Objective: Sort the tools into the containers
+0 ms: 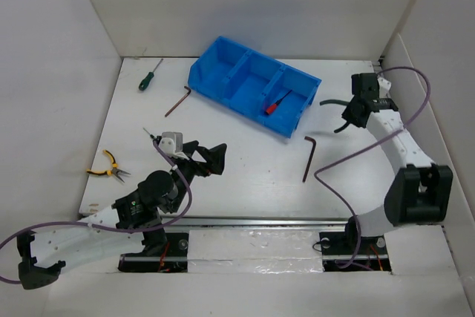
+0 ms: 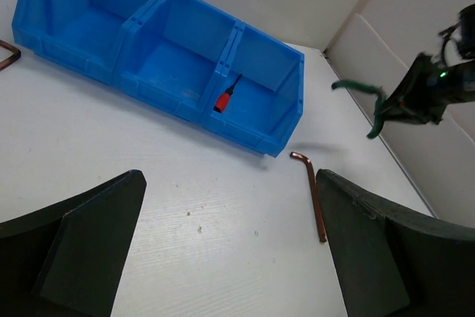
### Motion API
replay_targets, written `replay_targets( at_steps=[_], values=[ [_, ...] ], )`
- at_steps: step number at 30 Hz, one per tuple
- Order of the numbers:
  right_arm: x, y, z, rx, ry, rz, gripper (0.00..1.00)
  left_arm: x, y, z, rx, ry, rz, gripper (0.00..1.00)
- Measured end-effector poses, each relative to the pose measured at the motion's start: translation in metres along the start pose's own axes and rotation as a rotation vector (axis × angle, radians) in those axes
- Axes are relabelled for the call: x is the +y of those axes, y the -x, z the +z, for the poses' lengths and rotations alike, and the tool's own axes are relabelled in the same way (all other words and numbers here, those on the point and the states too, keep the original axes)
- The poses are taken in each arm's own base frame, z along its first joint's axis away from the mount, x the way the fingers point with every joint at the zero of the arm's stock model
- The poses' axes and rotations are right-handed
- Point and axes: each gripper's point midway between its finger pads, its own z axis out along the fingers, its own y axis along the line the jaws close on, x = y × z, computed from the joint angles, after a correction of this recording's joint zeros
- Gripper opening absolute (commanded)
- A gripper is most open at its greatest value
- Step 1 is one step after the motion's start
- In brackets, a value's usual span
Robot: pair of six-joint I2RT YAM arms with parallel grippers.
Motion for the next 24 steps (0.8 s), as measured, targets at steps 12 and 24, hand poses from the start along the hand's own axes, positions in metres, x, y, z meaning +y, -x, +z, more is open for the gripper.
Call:
replay_targets(
  at_steps=[12,24],
  values=[
    [0.227,0.044,-0.193,-0.308,0.578,-0.133,0.00,0.009,0.001,0.001,-0.015,0.055,-0.008,0.99],
    [0.350,0.017,-0.094,-0.251,0.586,-0.175,0.00,0.014,0.001,0.000,-0.017,0.078,-0.015,0.99]
  ],
)
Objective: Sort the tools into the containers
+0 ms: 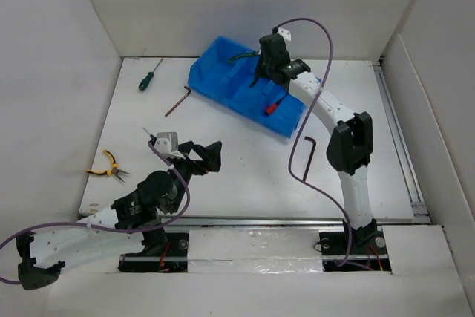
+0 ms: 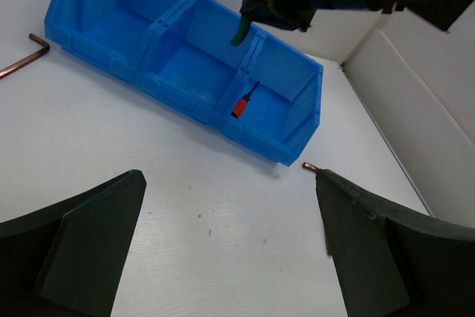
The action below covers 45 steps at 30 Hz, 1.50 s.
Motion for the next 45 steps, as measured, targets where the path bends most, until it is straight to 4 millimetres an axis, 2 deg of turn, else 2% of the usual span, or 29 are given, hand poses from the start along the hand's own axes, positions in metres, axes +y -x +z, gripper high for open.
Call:
replay_targets(
  at_steps=[4,8,14,21,45],
  values=[
    [-0.004,-0.034,0.030,0.066,0.016,-0.046,0.00,0.000,0.002,-0.001,-0.004,-0.001,-0.008,0.99],
    [-0.003,-0.049,0.047,0.084,0.032,-0.081,0.00,0.000,0.002,-0.001,-0.003,-0.002,-0.008,0.99],
    [-0.004,-0.044,0.056,0.074,0.068,-0.087,0.00,0.000,0.000,0.000,-0.001,0.000,-0.004,0.99],
    [-0.019,-0.036,0.066,0.058,0.044,-0.074,0.00,0.000,-0.003,0.001,0.008,0.003,0.007,0.99],
    [-0.033,-0.054,0.079,0.093,0.013,-0.084,0.00,0.000,-0.004,0.002,0.009,0.007,0.010,0.99]
  ],
)
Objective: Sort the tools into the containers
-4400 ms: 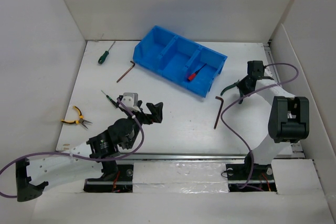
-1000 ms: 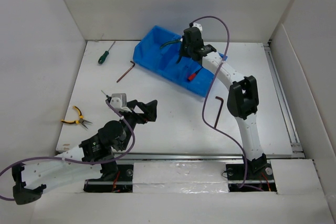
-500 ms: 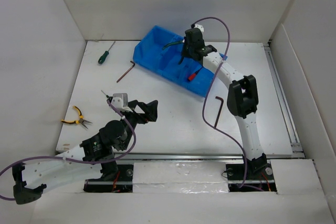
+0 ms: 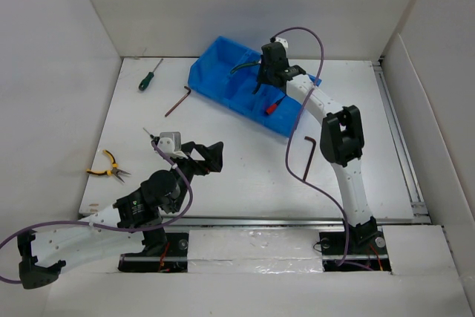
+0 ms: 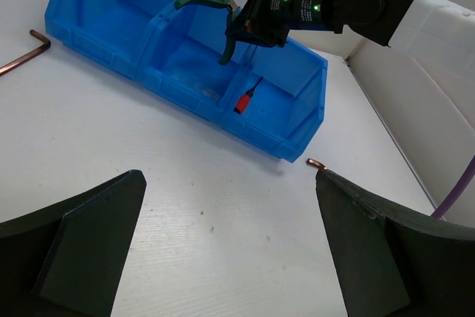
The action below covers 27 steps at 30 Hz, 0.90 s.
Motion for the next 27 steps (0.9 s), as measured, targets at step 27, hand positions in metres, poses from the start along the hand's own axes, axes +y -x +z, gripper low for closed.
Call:
replay_targets(
  at_steps=[27],
  values=[
    [-0.0075,-0.0074,0.0029,0.011,-0.025,-0.001,0.18,0.0019,-0.0046,0.0026,0.007,0.019,0.017,0.99]
  ],
)
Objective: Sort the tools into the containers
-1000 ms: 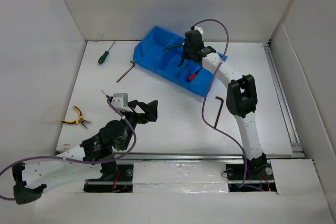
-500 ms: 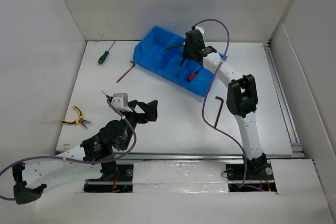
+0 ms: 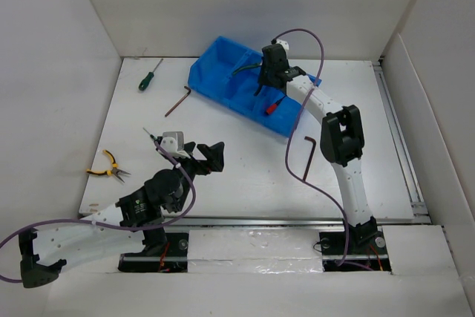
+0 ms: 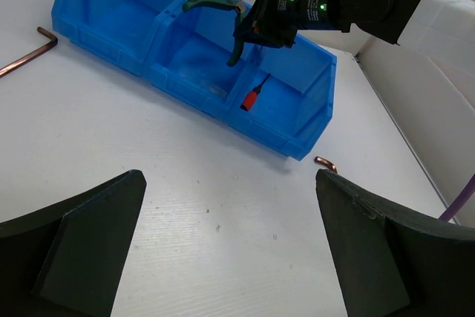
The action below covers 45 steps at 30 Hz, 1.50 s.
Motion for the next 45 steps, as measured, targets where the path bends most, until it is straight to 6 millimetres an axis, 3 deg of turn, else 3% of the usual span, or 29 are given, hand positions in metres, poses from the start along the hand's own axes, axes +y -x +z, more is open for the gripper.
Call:
replay_targets(
  at_steps=[19,32,37,43,45],
  values=[
    [-0.002,0.001,0.000,-0.009,-0.012,0.003,0.27,0.000,0.003,-0.001,-0.007,-0.004,-0.010,0.99],
    [-0.004,0.005,-0.005,-0.025,-0.036,0.000,0.28,-0.001,0.004,-0.001,-0.011,-0.006,-0.015,0.99],
    [-0.007,0.017,-0.048,-0.043,-0.035,-0.001,0.28,-0.001,0.004,-0.001,-0.010,-0.004,-0.013,0.99],
    [-0.008,0.052,-0.137,-0.154,0.021,0.033,0.28,0.001,0.004,0.000,-0.017,0.007,-0.015,0.99],
    [-0.012,0.055,-0.168,-0.187,0.032,0.048,0.28,0.001,0.005,0.002,-0.025,0.018,-0.018,0.99]
  ],
)
